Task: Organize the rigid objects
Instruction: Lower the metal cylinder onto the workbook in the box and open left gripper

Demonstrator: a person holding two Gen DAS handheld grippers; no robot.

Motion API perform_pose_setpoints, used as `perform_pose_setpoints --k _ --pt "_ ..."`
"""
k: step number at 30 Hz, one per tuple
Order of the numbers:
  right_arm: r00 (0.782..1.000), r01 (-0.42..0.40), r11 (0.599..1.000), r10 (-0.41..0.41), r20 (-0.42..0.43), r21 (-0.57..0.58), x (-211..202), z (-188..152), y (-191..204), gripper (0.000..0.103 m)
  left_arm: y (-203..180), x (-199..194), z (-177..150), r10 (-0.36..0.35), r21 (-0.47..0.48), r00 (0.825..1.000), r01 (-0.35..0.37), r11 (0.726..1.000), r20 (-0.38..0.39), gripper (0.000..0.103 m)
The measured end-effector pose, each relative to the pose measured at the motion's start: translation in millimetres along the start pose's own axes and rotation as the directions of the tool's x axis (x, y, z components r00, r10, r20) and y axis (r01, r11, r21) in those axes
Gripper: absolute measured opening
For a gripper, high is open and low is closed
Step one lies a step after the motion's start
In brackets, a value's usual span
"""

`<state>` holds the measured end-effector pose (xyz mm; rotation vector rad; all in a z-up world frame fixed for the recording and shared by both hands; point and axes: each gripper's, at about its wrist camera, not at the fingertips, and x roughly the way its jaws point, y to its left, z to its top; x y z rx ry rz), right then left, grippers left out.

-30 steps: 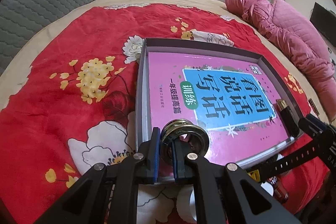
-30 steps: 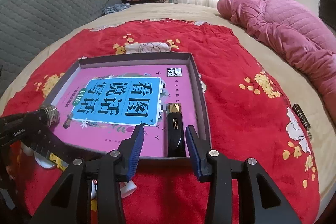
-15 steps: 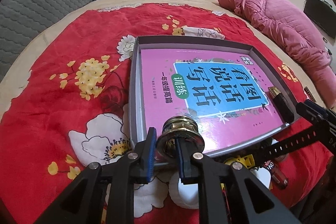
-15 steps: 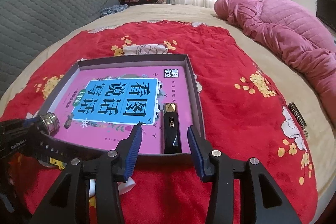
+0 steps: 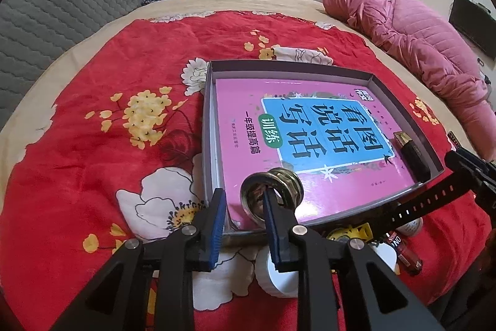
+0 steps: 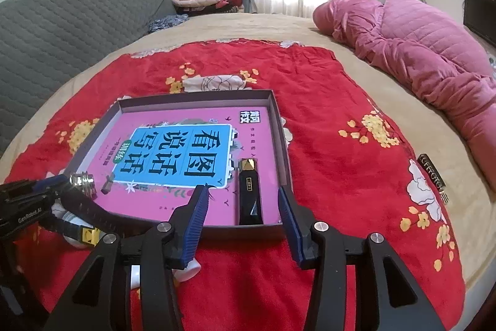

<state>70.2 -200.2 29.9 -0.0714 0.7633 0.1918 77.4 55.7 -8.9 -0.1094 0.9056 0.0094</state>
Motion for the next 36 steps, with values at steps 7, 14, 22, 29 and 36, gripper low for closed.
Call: perform_pose_setpoints --k 7,14,22,29,36 --pt "1.000 -0.006 1.000 0.006 -0.003 -0.001 -4 -3 0 0.052 3 -9 1 -0.006 -0.014 1.000 0.006 1.000 0.030 0.027" --pt "1.000 -0.013 1.000 0.013 0.003 -0.004 -7 -4 0 0.053 8 -13 0 0.018 -0.022 0.999 -0.017 1.000 0.036 0.042" --pt "1.000 -0.015 1.000 0.015 0.018 0.008 -13 -3 -2 0.053 11 -18 -1 0.028 -0.026 0.999 -0.027 0.999 0.046 0.042" --pt "0.999 -0.017 1.000 0.016 0.031 0.012 -18 -1 -3 0.054 14 -26 -2 0.039 -0.031 0.997 -0.037 0.999 0.060 0.043" --pt "0.999 -0.017 1.000 0.016 0.046 0.014 -23 0 -4 0.054 16 -32 -2 0.042 -0.039 0.996 -0.039 0.998 0.074 0.043"
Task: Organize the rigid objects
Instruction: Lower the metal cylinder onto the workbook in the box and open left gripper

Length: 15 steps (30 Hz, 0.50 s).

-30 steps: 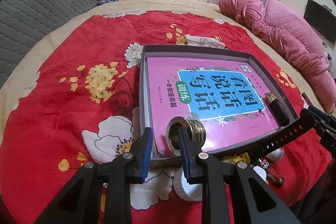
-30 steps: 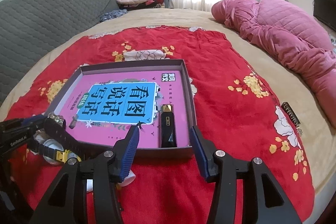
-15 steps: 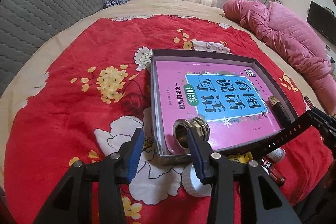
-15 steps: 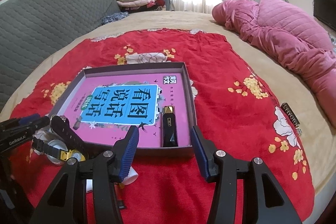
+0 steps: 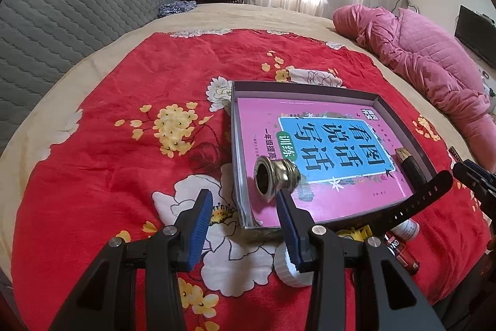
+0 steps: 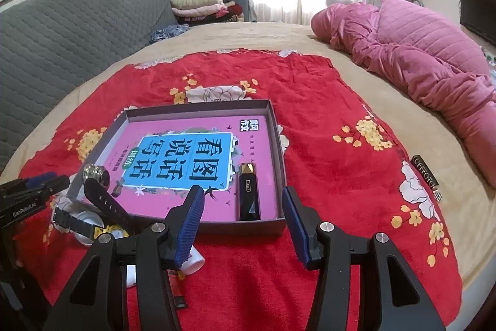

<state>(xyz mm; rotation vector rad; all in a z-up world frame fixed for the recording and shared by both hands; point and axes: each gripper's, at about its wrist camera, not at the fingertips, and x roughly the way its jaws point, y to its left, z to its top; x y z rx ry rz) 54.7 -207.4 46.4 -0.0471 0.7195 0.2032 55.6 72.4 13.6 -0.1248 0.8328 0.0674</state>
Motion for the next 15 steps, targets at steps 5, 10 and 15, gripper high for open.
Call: perform_pose_setpoints --k 5,10,15 --pt "1.000 -0.001 1.000 0.001 0.014 0.003 -5 2 0 0.055 -3 -5 0 -0.006 0.004 1.000 0.006 1.000 0.017 0.043" --pt "0.999 -0.012 1.000 0.012 0.038 0.004 -11 4 -1 0.061 -5 -17 1 -0.024 0.005 0.998 0.024 1.000 0.051 0.043" --pt "0.999 -0.024 1.000 0.024 0.044 0.004 -14 4 0 0.062 -6 -30 4 -0.037 -0.009 0.995 0.038 0.999 0.094 0.043"
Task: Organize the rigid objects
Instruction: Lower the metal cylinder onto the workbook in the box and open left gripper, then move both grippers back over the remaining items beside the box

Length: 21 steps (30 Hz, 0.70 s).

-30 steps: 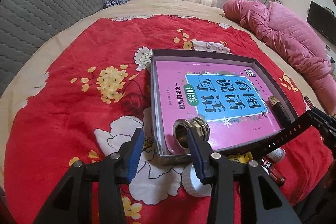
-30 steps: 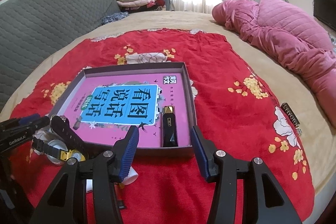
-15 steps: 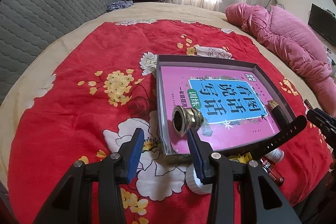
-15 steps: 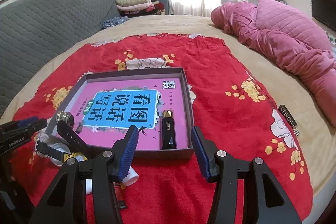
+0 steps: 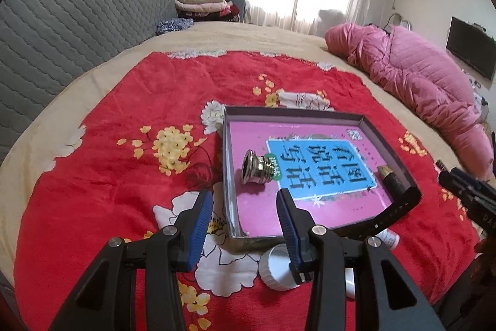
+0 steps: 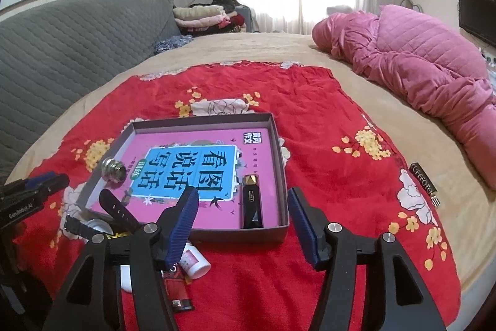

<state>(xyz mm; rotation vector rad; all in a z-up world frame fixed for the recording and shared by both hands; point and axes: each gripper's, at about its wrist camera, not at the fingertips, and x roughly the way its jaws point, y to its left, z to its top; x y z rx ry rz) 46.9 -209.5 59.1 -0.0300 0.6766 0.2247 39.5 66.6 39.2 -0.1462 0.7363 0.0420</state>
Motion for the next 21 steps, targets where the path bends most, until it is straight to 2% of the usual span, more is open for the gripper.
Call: perform_pose_setpoints --k 4,13,21 --pt "1.000 -0.015 1.000 0.015 -0.009 -0.003 0 -3 1 0.062 1 -4 -1 -0.008 0.000 1.000 0.008 1.000 -0.002 0.053" --pt "0.999 -0.037 0.999 0.037 -0.027 -0.017 -1 -11 4 0.063 1 -12 -7 -0.008 0.016 1.000 0.009 1.000 -0.007 0.053" --pt "0.997 -0.062 0.998 0.060 -0.055 -0.027 -2 -20 9 0.063 -5 -18 -15 -0.038 0.020 0.999 0.038 0.999 -0.026 0.053"
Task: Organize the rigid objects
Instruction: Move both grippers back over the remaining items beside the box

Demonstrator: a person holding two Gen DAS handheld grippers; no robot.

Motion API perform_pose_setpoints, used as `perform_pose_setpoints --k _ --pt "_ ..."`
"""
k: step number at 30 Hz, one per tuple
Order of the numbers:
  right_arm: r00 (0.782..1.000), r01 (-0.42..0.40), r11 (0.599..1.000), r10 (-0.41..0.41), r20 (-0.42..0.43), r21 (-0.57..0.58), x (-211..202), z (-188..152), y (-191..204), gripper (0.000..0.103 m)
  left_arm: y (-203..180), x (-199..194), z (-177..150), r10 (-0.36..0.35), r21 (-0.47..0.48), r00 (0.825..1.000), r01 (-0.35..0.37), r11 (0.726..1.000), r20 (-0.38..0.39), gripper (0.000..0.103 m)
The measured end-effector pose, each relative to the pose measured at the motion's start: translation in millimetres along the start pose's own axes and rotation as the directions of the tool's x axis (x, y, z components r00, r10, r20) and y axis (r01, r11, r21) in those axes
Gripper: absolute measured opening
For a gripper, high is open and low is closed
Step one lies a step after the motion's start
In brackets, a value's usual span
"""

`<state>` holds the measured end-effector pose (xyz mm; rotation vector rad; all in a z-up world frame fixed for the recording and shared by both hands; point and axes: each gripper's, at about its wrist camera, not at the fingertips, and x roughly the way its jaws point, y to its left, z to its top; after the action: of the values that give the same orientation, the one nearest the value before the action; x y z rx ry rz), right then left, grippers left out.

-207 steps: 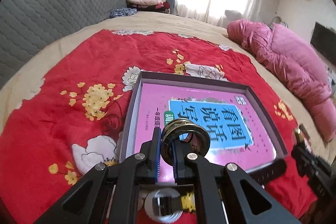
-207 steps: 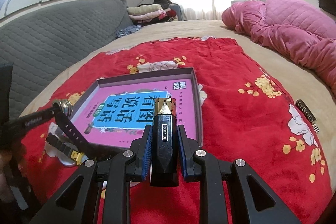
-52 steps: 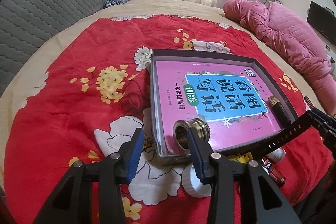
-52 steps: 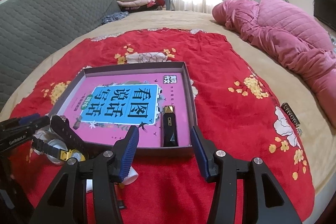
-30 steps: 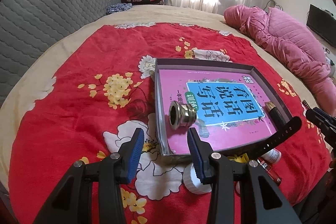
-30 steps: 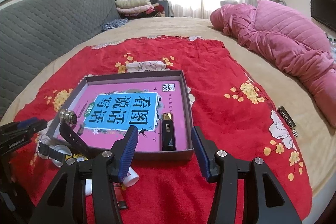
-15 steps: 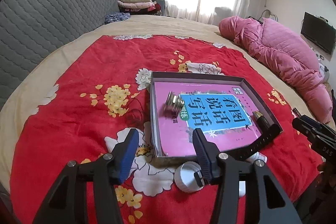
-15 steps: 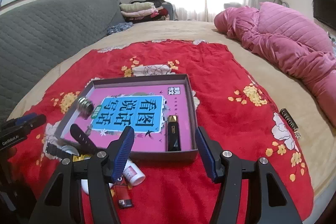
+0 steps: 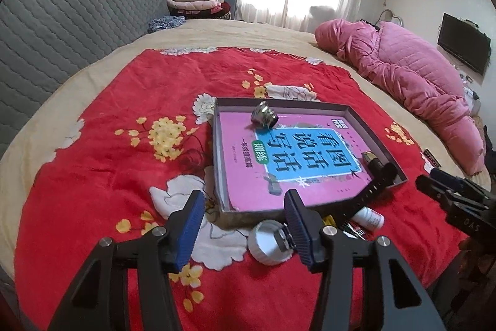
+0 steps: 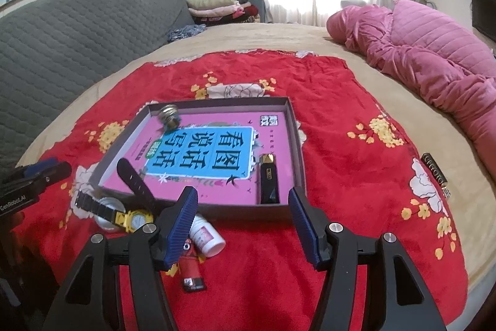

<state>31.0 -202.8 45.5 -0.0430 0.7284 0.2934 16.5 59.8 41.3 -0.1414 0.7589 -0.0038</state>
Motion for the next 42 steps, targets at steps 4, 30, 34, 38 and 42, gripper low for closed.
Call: perform_pose_setpoints --k 4,30,34,38,42 --pt "1.000 -0.015 1.000 0.014 -0.022 -0.002 0 -6 3 0.063 -5 -3 -5 -0.014 0.009 1.000 0.014 1.000 -0.012 0.053" --pt "0.978 -0.076 0.996 0.067 -0.197 -0.040 31 -37 19 0.063 -19 14 -30 -0.089 0.011 0.984 0.091 0.996 -0.155 0.053" --pt "0.978 -0.078 0.996 0.068 -0.197 -0.046 35 -38 19 0.063 -17 21 -32 -0.098 -0.007 0.981 0.098 0.995 -0.169 0.053" --pt "0.978 -0.078 0.996 0.068 -0.199 -0.043 39 -38 17 0.063 -22 25 -33 -0.113 -0.003 0.979 0.114 0.994 -0.168 0.053" --pt "0.977 -0.079 0.996 0.069 -0.202 -0.040 42 -38 16 0.063 -24 34 -33 -0.139 -0.020 0.975 0.138 0.990 -0.174 0.053"
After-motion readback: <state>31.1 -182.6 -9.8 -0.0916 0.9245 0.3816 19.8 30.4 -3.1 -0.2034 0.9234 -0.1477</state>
